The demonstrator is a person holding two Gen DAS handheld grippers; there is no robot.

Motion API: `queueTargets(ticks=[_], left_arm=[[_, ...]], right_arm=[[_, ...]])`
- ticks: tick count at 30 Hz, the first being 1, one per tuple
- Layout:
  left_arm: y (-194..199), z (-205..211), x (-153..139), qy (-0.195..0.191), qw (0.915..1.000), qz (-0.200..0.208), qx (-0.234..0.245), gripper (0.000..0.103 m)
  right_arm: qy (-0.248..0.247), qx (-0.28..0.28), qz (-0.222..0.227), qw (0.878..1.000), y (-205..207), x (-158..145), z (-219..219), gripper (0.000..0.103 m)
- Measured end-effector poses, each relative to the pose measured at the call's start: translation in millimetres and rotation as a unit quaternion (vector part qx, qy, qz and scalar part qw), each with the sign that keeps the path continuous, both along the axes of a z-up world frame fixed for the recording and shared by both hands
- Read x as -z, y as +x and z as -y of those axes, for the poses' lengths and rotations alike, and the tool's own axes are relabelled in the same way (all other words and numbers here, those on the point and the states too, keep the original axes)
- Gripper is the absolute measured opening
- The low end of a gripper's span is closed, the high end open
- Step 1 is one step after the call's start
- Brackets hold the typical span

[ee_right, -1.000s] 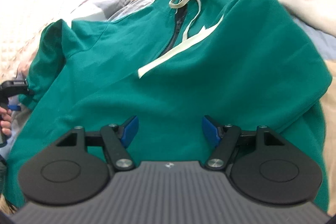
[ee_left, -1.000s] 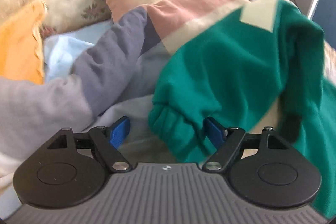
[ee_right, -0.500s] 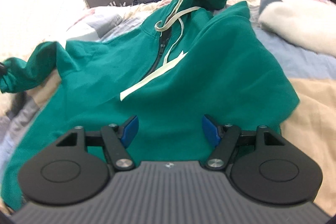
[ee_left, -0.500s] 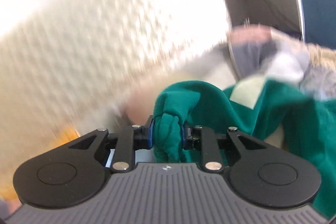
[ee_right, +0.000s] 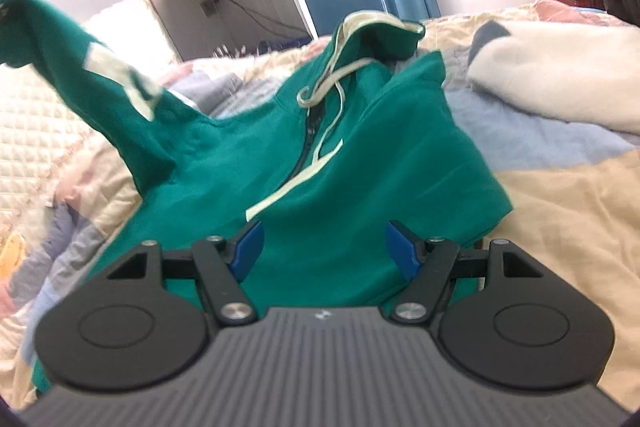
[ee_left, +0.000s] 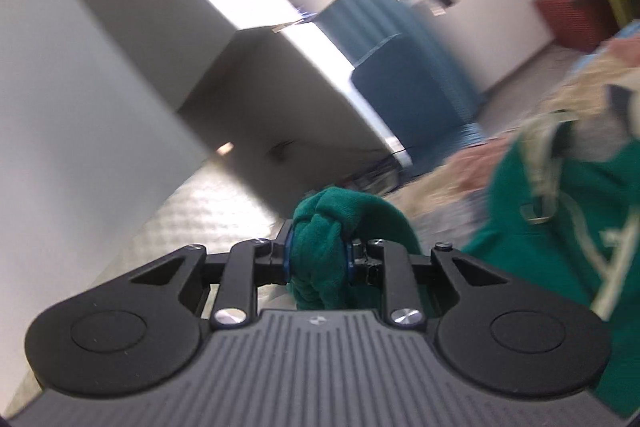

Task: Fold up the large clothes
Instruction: 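Grasp the sleeve cuff with the left gripper and fold it onto the body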

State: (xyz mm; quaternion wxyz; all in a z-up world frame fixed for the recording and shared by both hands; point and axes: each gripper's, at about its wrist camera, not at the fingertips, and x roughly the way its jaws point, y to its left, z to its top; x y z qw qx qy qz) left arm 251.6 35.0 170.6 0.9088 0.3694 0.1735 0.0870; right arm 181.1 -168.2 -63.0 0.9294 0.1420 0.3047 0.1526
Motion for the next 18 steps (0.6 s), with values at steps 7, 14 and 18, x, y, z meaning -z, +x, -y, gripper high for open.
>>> queueTargets(ticks=[7,14,18], left_arm=[[-55,130,76,-0.052,0.9901,-0.092,0.093,0.027],[-72,170,181,-0.155,0.9703,-0.167,0.082,0.028],[-51,151,212,-0.222,0.9552,-0.184,0.064,0.037]], right_arm=[[0.037,0.008,0.010,0.999,-17,-3,30,0.070],[0.070,0.023,0.009,0.997,-28,-2,57,0.071],[0.084,0.031,0.007,0.996,-30,-1,65,0.072]])
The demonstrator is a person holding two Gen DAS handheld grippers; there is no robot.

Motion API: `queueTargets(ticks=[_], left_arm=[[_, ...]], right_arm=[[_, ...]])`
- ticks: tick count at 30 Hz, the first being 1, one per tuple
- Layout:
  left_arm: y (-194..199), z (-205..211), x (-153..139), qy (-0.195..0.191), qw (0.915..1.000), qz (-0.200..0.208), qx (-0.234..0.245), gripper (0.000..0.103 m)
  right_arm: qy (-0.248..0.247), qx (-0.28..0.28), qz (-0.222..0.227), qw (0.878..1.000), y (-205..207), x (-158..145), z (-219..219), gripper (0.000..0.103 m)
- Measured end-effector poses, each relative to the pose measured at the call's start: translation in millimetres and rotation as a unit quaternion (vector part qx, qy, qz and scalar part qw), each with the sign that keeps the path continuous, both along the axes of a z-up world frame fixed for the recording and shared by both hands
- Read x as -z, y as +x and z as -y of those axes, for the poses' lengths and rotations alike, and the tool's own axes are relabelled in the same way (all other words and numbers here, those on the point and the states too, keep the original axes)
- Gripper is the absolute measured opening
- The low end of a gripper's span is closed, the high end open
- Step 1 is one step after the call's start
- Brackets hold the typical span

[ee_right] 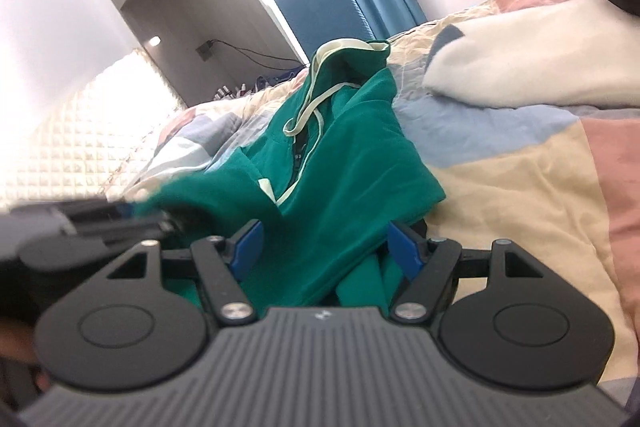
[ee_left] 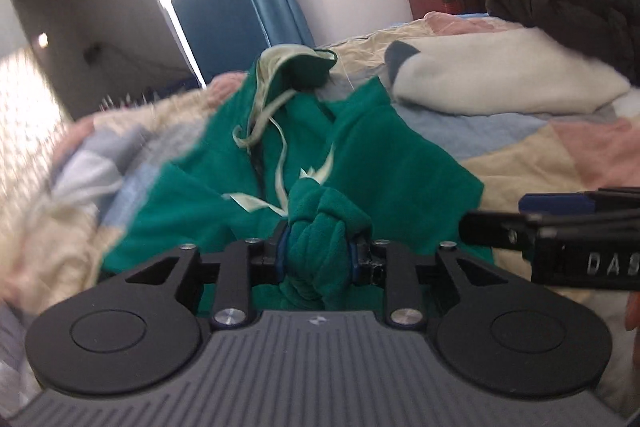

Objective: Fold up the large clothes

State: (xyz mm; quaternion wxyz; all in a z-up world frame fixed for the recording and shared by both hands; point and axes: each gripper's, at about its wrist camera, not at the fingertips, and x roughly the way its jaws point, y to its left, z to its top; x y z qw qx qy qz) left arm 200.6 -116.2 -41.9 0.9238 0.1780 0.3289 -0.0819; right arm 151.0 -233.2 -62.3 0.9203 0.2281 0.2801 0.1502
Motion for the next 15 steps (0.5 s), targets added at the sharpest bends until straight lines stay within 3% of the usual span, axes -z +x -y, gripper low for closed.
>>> queueTargets(ticks=[1,4,7,11,15], left_arm=[[1,-5,2,-0.019,0.9998,-0.010,-0.005,0.049],[1,-28,1,-0.084,0.9953,-0.048,-0.007,0.069],[-8,-54,-1,-0.171,0.9828,-0.070,-0.001,0.085],[-30,-82,-1,-0.234,0.9696,-0.067,0.021,0.087],[-30,-122,13,-0.281,0.9583,-0.043,-0.026,0.088]], right_arm=[[0.004,0.002,0.000,1.000,1,0,1,0.072],[0.013,0.007,-0.001,1.000,2,0,2,0.072],[0.011,0.005,-0.003,1.000,4,2,0,0.072],[0.013,-0.002,-0.011,1.000,6,2,-7,0.072],[0.017,-0.015,-0.018,1.000,7,2,-20,0.072]])
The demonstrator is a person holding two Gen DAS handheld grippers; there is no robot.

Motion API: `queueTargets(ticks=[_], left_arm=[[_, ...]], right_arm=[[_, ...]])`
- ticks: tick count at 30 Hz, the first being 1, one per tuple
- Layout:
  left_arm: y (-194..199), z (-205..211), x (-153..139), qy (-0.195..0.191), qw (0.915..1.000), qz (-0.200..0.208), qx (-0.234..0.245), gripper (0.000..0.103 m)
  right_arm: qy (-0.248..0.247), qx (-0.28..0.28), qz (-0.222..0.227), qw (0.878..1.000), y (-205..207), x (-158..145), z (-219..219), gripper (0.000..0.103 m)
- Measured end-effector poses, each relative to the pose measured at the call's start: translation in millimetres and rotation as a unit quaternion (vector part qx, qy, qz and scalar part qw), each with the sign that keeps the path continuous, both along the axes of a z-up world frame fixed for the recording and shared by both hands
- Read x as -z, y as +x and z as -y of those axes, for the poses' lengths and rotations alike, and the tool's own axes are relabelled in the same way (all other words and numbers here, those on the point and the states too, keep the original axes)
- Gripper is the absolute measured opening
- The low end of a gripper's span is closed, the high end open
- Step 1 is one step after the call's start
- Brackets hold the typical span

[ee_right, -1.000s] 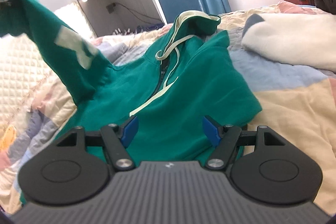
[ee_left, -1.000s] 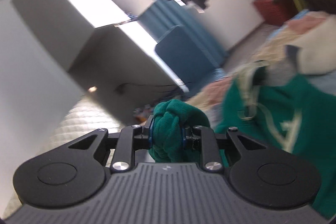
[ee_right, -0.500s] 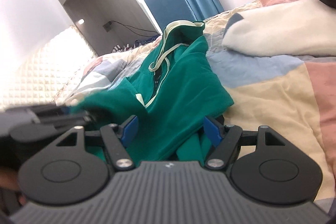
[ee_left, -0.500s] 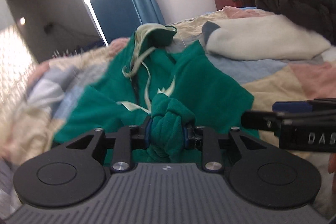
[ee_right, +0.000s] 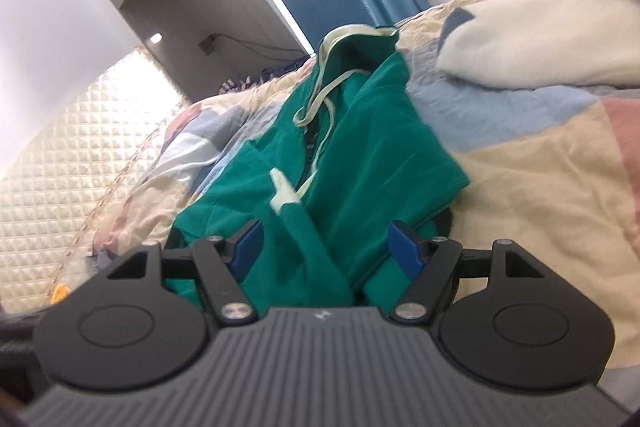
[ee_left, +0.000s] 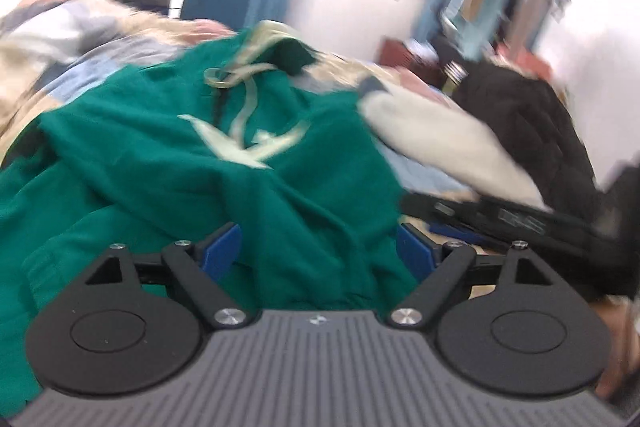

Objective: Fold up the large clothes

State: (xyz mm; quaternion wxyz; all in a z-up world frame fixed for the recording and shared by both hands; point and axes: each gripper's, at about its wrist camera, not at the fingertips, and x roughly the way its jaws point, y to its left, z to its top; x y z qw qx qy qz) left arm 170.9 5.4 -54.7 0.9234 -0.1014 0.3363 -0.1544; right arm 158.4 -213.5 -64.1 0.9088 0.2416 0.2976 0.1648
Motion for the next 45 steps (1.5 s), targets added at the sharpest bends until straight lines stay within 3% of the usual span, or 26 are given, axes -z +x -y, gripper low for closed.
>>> queueTargets(ticks=[6,8,10,15,20,26,29,31,34,37,39,42,45], left_arm=[[50,-67,40,-0.045,0.9914,-0.009,-0.122,0.086],[66,-86,52,-0.041,0.9880,-0.006,-0.148,0.086],[84,-103,64,-0.041,0.9847,-0.012,-0.169,0.086],[110,-135,90,-0.086,0.9753,-0.038,-0.200,0.086],[125,-137,104,-0.093,0.9753,-0.028,-0.198,0.086],[146,-151,115,-0.141,0.9633,-0.029,-0.226,0.086],[156,-155,117,-0.153,0.9594,-0.031,-0.235,0.076],[162,-155,120,-0.154,0.9594,-0.038,-0.233,0.059],[166,-153,121,-0.145,0.9612,-0.056,-0.228,0.038],[165,-152,118,-0.139,0.9637,-0.056,-0.221,0.018],[164,-153,116,-0.140,0.9631,-0.054,-0.223,0.009],[159,-158,110,-0.152,0.9604,-0.047,-0.229,0.006],[152,-167,99,-0.163,0.9564,-0.030,-0.241,0.005]], right_arm=[[-0.027,-0.020,-0.017,0.999,-1,0,-21,0.075],[-0.025,-0.026,-0.028,0.999,-1,2,-27,0.082],[-0.034,-0.027,-0.038,0.998,1,3,-36,0.082],[-0.082,-0.034,-0.041,0.995,4,11,-53,0.082],[-0.101,-0.035,-0.056,0.993,14,21,-63,0.082],[-0.165,-0.038,-0.045,0.985,21,33,-78,0.082],[-0.182,-0.048,-0.035,0.982,23,37,-84,0.082],[-0.187,-0.056,-0.029,0.980,23,38,-88,0.083],[-0.205,-0.064,-0.031,0.976,23,42,-92,0.076],[-0.225,-0.066,-0.036,0.972,22,47,-95,0.065],[-0.230,-0.071,-0.035,0.970,21,48,-97,0.052],[-0.237,-0.074,-0.027,0.968,19,45,-100,0.034],[-0.230,-0.078,-0.005,0.970,16,38,-97,0.024]])
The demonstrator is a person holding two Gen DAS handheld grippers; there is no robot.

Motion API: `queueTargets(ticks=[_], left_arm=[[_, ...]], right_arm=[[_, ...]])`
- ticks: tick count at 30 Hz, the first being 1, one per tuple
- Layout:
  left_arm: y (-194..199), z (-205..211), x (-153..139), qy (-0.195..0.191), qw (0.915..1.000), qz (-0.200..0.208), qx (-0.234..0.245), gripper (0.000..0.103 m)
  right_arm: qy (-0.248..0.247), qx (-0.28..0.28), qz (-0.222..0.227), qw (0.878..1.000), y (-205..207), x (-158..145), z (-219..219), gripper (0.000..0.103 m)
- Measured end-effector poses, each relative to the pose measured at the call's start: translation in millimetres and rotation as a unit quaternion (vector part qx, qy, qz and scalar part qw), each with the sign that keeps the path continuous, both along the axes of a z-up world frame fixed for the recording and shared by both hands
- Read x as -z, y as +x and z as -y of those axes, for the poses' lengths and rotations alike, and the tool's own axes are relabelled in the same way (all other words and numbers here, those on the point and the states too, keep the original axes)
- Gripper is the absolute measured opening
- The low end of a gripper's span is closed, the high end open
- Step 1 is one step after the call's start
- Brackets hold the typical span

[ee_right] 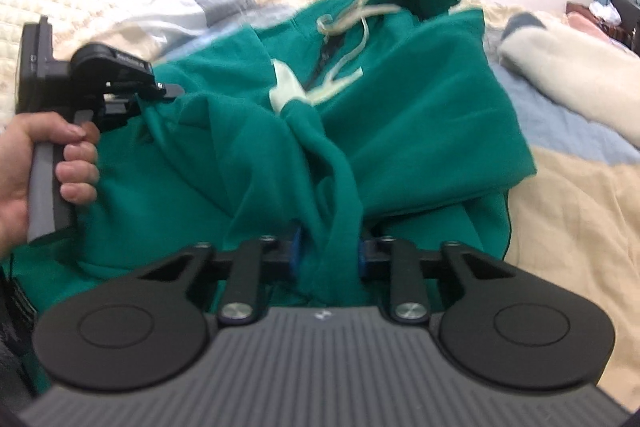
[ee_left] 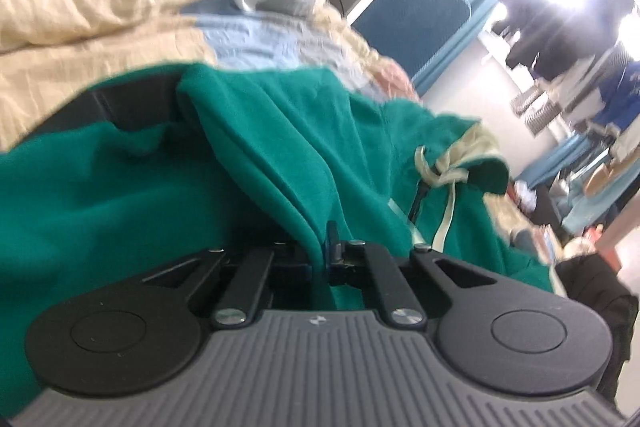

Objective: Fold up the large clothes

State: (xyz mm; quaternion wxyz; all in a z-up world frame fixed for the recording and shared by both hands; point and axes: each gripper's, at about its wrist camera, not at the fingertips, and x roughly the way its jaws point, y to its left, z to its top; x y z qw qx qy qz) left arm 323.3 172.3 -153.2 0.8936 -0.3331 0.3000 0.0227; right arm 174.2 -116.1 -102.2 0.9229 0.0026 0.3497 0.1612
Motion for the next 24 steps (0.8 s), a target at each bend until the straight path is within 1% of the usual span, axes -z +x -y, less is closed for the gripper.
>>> queueTargets(ticks=[3,6,9,10,11,12,14,15,17,18,19,21,24], left_arm=[[-7,-13,-12,-0.015,0.9996,0.020,-0.017,0.005],[-14,-29,-25,-0.021,0.9983,0.035,-0.042,0.005],[-16,-47,-27,-0.022,0.9965,0.038,-0.072,0.005],[-15,-51,-26,-0.007,0.9961,0.037,-0.080,0.005],[-13,-51,-23,0.017,0.9956,0.030,-0.087,0.005],[-9,-53,-19,0.031,0.9951,0.016,-0.092,0.005],[-2,-54,-7,0.045,0.9944,-0.012,-0.095,0.005],[2,-52,-2,0.063,0.9936,-0.025,-0.090,0.006],[14,-48,11,0.103,0.9908,-0.059,-0.065,0.006],[18,-48,17,0.112,0.9896,-0.070,-0.058,0.006],[19,-49,20,0.111,0.9894,-0.076,-0.054,0.006],[17,-52,19,0.110,0.9898,-0.075,-0.051,0.006],[8,-45,11,0.131,0.9882,-0.068,-0.042,0.008]], right_arm=[[0.001,-0.016,0.020,1.000,-3,-8,-3,0.021],[-0.002,-0.039,0.044,0.998,-3,-17,-17,0.021],[0.012,-0.051,0.051,0.997,5,-22,-30,0.020],[0.013,-0.055,0.048,0.997,9,-21,-34,0.020],[0.015,-0.060,0.042,0.997,16,-19,-39,0.020],[0.017,-0.064,0.035,0.997,21,-15,-42,0.020],[0.011,-0.065,0.017,0.998,32,-3,-48,0.020],[0.004,-0.065,0.011,0.998,36,3,-49,0.020],[-0.007,-0.065,0.004,0.998,40,14,-50,0.020],[-0.010,-0.065,0.001,0.998,43,19,-51,0.021],[-0.015,-0.067,0.001,0.998,43,22,-52,0.021],[-0.015,-0.068,0.000,0.998,44,25,-53,0.022],[0.002,-0.066,-0.003,0.998,43,25,-47,0.025]])
